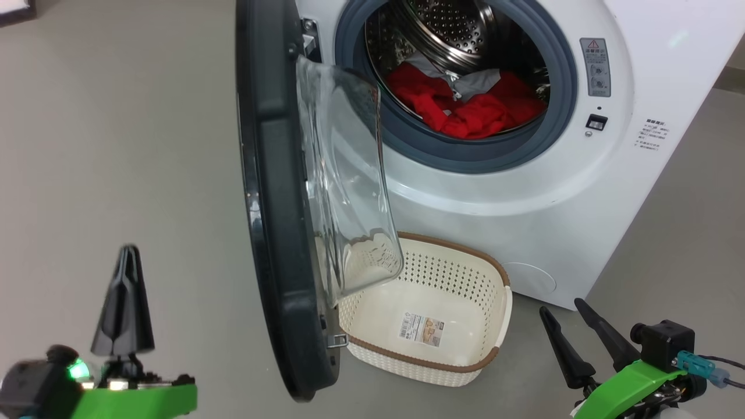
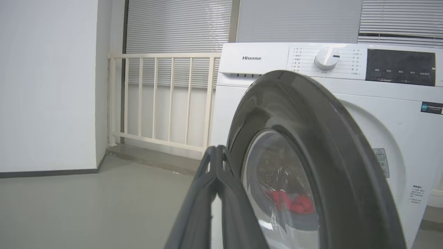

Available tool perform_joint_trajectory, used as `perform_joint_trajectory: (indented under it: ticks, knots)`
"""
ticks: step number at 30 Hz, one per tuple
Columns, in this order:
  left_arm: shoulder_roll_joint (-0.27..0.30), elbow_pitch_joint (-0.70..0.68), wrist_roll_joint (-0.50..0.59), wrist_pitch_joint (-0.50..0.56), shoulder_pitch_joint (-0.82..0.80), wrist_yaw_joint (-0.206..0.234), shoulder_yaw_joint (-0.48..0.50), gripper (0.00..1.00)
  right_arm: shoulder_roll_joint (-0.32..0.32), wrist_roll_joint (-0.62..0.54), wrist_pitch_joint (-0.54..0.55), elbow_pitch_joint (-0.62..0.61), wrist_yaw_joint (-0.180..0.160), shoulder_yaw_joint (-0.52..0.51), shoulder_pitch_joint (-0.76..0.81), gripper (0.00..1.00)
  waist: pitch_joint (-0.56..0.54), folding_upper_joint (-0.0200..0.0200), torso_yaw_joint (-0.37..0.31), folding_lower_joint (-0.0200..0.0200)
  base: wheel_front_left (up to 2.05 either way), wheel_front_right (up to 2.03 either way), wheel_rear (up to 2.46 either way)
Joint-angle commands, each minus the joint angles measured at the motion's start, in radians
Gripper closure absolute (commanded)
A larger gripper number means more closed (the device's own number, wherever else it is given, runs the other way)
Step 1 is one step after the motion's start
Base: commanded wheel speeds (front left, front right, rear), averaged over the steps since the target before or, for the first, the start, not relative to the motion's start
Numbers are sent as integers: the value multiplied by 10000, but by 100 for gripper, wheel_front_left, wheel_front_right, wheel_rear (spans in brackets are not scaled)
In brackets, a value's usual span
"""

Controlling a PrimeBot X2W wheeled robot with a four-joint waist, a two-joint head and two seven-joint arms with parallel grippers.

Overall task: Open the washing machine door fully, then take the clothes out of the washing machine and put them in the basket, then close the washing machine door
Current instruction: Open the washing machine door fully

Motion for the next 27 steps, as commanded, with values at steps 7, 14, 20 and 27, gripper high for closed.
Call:
perform_joint_trajectory:
  ticks: [7,14,20,27]
  knots:
    - [150,-1987,114,-90,-195,182,-980,100,-125,-405,-120,-311,16,125,86,0,-88,-1,-20,0,0,0,0]
    - [150,-2282,426,-90,185,76,-2831,100,-92,-836,-120,-465,16,20,159,0,-93,-1,-72,0,0,0,0]
    - [150,-1634,275,-85,496,-26,-4350,100,-92,-1024,-120,-550,16,-39,215,0,-87,-1,-79,0,0,0,0]
    - [150,-341,-277,58,448,31,-5004,100,-73,-1085,-120,-587,16,-65,213,0,-79,-1,-81,0,0,0,0]
